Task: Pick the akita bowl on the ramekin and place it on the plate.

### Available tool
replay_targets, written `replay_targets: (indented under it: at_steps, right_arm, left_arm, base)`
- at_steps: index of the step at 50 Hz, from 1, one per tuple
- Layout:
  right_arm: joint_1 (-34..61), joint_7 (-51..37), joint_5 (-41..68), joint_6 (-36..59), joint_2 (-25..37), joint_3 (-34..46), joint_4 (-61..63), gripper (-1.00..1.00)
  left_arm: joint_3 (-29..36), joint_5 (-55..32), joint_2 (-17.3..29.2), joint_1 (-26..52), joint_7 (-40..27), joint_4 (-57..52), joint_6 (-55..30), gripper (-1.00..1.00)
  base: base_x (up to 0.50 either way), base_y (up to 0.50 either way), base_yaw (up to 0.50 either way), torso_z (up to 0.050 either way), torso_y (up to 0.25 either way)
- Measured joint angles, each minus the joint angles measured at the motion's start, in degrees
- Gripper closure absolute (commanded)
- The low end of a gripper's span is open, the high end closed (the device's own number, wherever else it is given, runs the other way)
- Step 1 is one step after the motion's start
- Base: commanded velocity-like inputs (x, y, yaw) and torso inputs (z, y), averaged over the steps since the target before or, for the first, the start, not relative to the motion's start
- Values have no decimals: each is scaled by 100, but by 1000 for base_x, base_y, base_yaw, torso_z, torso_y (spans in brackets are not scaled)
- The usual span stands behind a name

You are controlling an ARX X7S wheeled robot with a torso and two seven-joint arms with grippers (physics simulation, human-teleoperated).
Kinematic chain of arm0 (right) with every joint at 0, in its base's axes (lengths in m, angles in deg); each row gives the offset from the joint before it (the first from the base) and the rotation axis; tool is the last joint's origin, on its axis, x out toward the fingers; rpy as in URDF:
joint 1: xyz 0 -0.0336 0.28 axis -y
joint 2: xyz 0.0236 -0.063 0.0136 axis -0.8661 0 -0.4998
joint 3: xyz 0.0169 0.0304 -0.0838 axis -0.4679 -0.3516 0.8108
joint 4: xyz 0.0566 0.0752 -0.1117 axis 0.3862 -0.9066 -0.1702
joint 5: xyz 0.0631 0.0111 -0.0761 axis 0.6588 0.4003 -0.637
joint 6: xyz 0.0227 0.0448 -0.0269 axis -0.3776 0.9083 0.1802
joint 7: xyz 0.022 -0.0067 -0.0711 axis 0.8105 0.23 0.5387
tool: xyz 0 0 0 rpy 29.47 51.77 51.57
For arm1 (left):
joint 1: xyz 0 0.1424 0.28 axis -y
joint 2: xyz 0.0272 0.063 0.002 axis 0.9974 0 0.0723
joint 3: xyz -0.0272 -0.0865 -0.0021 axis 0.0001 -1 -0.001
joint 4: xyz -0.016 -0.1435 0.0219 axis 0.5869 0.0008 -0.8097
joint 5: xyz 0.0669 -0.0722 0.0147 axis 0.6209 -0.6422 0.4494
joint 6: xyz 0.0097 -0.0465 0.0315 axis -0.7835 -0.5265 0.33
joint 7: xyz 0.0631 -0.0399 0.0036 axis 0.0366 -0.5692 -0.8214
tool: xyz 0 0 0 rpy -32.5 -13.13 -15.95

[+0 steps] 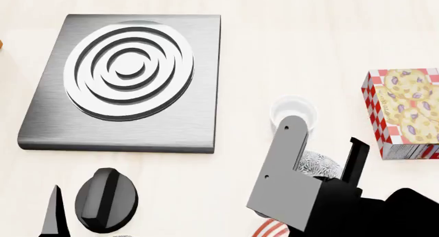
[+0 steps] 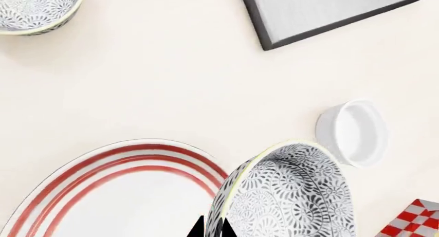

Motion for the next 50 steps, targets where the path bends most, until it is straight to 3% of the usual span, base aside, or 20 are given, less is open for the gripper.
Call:
replay_targets:
  at_steps: [21, 50]
  right_arm:
    - [-608, -502, 1114, 503, 483, -779, 961, 100]
    - [-1760, -1108, 1262, -291, 905, -910, 1024, 100]
  left_arm:
    - [44, -2, 29, 2, -29, 19, 36, -100]
    - [96, -17, 71, 19, -76, 24, 54, -100]
  base:
    - [0, 0, 0, 0, 0]
    - [0, 0, 0, 0, 0]
